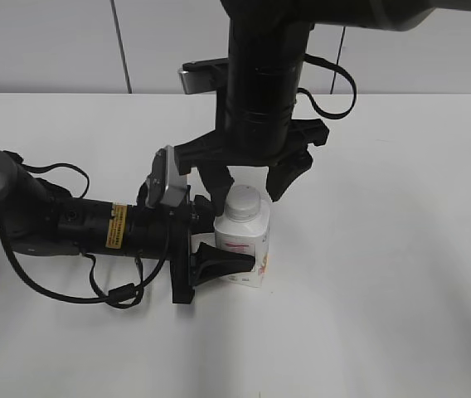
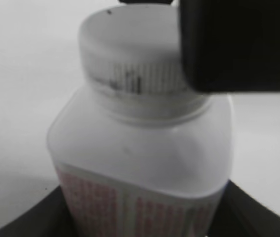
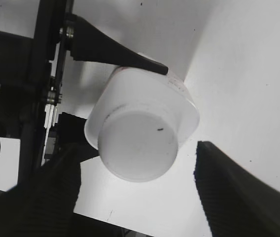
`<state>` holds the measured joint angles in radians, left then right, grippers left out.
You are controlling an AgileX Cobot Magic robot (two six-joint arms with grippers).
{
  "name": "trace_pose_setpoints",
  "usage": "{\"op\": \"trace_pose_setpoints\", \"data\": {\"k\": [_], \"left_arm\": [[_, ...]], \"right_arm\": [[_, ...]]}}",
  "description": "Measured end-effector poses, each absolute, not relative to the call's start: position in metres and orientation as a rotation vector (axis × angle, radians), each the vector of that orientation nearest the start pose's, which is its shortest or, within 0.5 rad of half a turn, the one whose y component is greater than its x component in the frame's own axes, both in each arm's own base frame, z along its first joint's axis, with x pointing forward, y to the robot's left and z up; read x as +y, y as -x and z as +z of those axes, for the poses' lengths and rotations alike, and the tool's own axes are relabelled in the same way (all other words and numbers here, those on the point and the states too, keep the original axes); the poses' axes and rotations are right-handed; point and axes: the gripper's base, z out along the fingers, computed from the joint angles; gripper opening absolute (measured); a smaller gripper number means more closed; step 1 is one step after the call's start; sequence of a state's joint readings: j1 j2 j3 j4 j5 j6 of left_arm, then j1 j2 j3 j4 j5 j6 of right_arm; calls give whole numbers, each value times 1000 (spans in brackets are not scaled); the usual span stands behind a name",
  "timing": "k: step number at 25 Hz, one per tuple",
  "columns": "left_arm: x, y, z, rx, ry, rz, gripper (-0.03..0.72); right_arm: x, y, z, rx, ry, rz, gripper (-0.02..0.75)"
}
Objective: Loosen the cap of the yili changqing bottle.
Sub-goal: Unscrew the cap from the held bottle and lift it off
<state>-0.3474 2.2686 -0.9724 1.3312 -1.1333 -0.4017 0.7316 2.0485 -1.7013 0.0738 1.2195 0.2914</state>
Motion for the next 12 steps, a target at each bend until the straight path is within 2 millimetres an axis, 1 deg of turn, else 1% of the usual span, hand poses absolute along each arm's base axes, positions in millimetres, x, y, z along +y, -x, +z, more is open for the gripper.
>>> {"op": "trace_pose_setpoints", "data": {"k": [4,9,12], "left_arm": [[-195,-304,59,1489,-1399,-1036,408],[-195,-304,59,1489,-1400,-1036,408],[-195,-304,59,1489,-1400,-1036,407]], "right_arm": [[286,-309,222,3021,639,171,568],[287,-310,223,3005,637,183,536],[287,-311,221,3004,638,177,530]]}}
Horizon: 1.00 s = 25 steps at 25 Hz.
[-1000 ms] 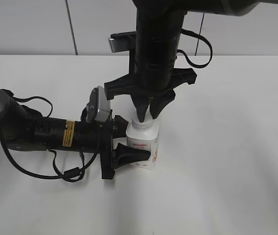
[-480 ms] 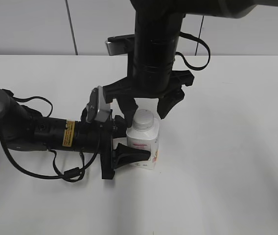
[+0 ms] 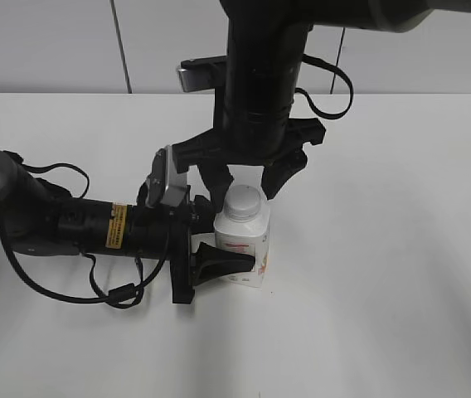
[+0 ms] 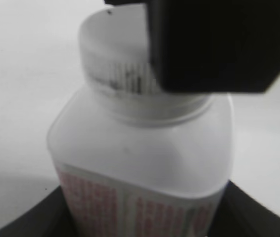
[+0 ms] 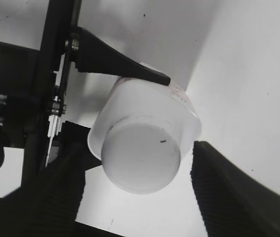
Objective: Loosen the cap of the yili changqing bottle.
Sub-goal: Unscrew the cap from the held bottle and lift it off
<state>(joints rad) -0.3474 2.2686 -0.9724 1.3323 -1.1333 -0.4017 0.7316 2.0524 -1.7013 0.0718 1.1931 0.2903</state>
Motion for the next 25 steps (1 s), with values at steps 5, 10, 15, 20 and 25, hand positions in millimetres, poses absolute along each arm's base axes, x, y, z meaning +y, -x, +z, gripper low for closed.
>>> {"op": "trace_pose_setpoints", "data": {"k": [5,10,15,20,25], "left_arm": [[-195,-304,59,1489,-1400,-1036,407],[-195,-304,59,1489,-1400,-1036,407],[-195,-304,59,1489,-1400,-1036,407],[-195,-304,59,1489,-1400,-1036,407],[-195,-304,59,1489,-1400,-1036,407]], "right_arm": [[288,-312,210,3033,645,148,526],[287,-312,210,3042,647,140,520],[287,-311,213,3036,644,145,504],[286,-310,220,3017,631,162,503],[288,-312,220,2998,625,178,503]]}}
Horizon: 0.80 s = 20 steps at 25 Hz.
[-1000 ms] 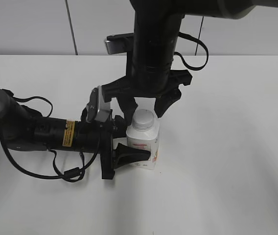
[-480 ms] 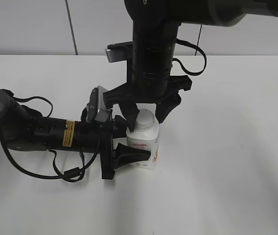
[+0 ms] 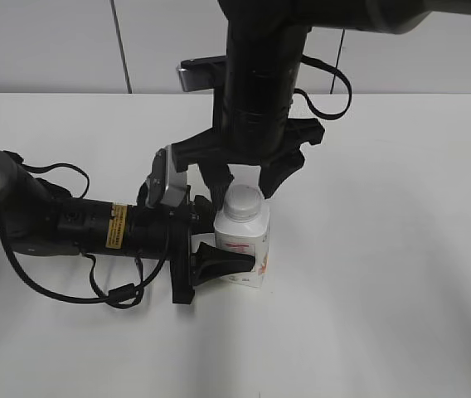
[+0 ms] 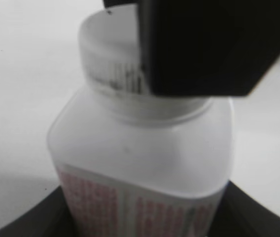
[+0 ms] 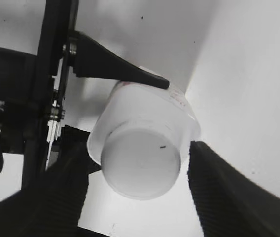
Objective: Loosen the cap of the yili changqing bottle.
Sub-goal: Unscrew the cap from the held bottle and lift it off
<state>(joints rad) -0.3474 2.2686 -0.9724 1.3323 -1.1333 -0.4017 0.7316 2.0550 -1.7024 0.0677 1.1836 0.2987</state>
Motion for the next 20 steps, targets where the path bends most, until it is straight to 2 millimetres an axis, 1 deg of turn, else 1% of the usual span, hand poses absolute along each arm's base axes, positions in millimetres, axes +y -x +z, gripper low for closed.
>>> {"op": "trace_pose_setpoints", "data": {"k": [5,9,13,15,18,20], "left_arm": [[-195,-304,59,1489,-1400,-1036,407],[-195,-304,59,1488,-1403,-1037,407],[-195,-304,59,1488,-1403,-1037,406],[-195,-304,59,1488,-1404,-1037,406],[-195,-304,59,1488,-1404,-1037,406],[-195,-304,58,1487,-1405,-1037,406]], "right_arm": [[289,-313,221,2979,620,193,503],[288,-314,216,2991,627,167,503],[288,-314,217,2995,630,159,497],[287,-313,218,2992,631,156,469],[287,-313,218,2993,632,155,397],[287,-313,218,2993,632,155,388]]}}
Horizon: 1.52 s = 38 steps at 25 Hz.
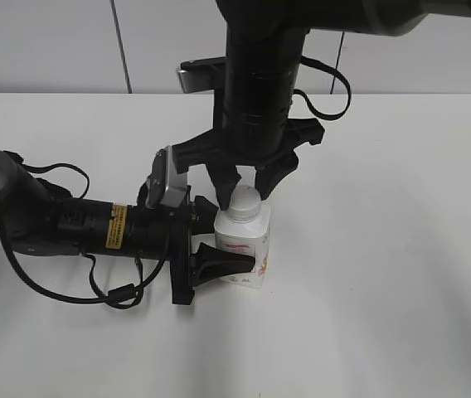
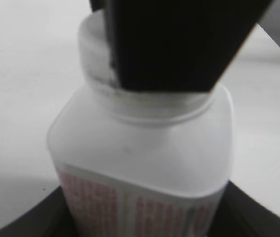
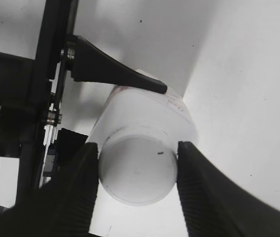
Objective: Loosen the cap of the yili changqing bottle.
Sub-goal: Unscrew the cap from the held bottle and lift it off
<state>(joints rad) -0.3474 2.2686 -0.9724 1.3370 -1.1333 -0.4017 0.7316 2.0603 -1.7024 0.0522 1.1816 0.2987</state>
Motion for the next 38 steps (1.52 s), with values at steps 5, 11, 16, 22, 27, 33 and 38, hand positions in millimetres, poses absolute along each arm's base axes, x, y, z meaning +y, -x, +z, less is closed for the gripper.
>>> {"op": "trace_pose_setpoints", "data": {"k": [5,11,16,22,27,33,38], "left_arm": [[-195,-304,58,1487,-1405,-1037,406],[-195,-304,58,1487,-1405,-1037,405],[-195,-304,58,1487,-1405,-1037,405],[-195,-303,58,1485,-1408,-1039,405],[-195,-303,58,1485,-1409,-1039,405],[-195,-303,58,1484,-1411,-1039,405],[-195,-303,58,1481,-1415,-1038,402]], "right_arm": [[288,-313,218,2993,640,165,430],[288,-313,218,2993,649,172,515],[288,-313,217,2995,651,171,519],[288,-313,217,2995,654,162,392],[288,-313,217,2994,662,161,386],[288,-313,217,2807,1191,136,386],[288,-313,218,2366,1890,96,386]]}}
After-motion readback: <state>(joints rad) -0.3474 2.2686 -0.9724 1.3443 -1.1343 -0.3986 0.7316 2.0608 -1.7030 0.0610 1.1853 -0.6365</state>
